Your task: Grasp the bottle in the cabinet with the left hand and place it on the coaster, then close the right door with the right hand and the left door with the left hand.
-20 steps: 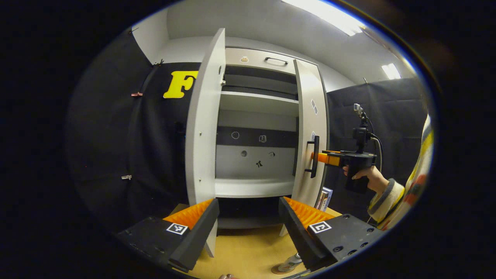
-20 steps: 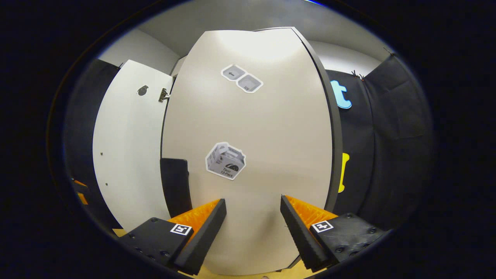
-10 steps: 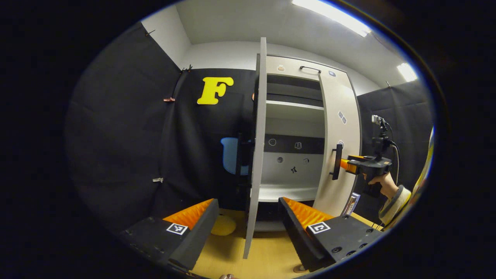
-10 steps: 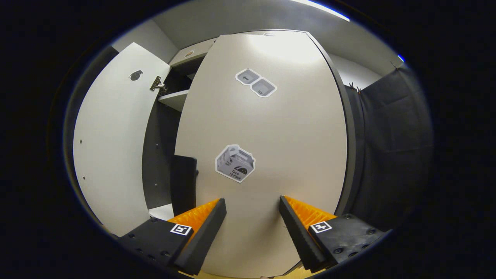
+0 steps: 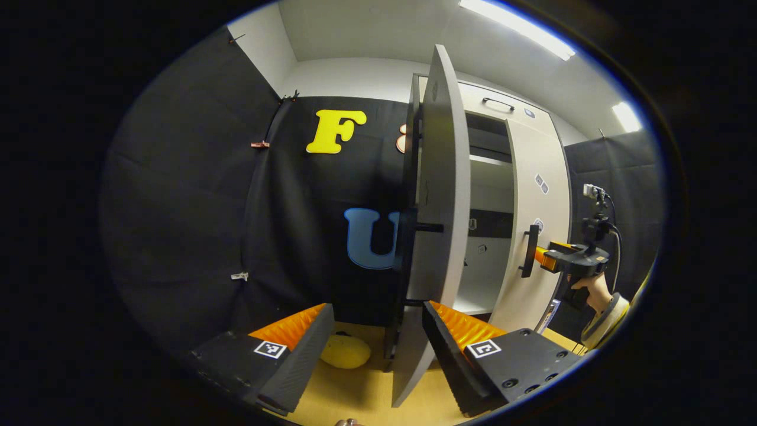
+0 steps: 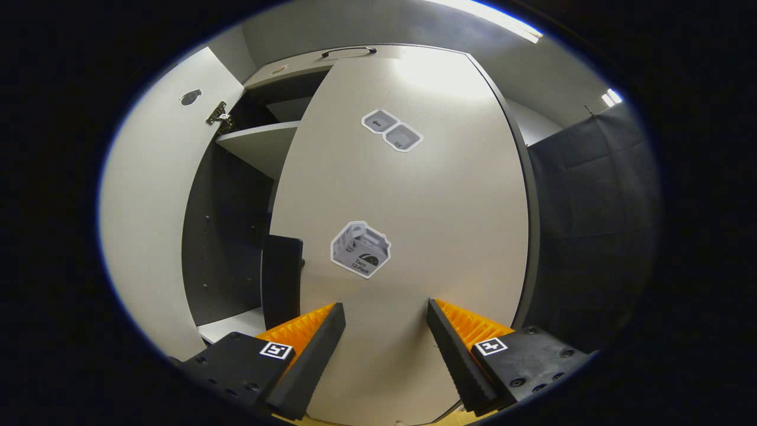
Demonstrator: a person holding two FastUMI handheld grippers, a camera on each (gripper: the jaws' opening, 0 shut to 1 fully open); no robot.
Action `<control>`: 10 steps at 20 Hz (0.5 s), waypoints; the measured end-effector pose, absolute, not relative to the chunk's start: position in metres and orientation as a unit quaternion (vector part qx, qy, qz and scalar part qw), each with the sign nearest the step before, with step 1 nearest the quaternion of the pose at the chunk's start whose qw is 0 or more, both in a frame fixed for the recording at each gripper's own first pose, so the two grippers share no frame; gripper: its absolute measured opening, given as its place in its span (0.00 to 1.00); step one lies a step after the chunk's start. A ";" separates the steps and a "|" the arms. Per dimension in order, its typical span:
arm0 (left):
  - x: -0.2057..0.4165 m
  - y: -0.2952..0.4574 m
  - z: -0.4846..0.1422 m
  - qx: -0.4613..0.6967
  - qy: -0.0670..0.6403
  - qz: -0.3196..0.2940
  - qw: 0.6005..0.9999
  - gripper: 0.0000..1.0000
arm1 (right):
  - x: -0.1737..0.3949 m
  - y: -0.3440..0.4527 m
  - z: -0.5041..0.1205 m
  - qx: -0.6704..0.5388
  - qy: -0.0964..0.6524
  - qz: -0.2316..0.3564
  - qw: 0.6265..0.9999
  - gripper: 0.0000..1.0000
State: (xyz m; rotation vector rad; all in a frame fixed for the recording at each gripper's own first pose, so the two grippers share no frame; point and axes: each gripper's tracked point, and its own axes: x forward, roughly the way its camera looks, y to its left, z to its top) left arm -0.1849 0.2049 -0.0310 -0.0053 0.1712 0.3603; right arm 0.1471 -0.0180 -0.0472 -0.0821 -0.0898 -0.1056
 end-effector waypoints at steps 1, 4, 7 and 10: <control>-0.181 0.215 -0.030 0.000 0.087 0.180 0.980 0.95 | 0.149 -0.019 -0.048 -0.041 -0.045 -0.059 0.996 0.95; -0.169 0.237 -0.031 -0.007 0.088 0.174 0.981 0.94 | 0.153 -0.018 -0.049 -0.041 -0.043 -0.076 0.995 0.95; -0.150 0.250 -0.036 -0.018 0.086 0.162 0.983 0.94 | 0.151 -0.021 -0.052 -0.029 -0.031 -0.080 0.996 0.94; -0.130 0.260 -0.042 -0.015 0.096 0.148 0.984 0.95 | 0.135 -0.017 -0.064 -0.001 -0.004 -0.065 0.998 0.95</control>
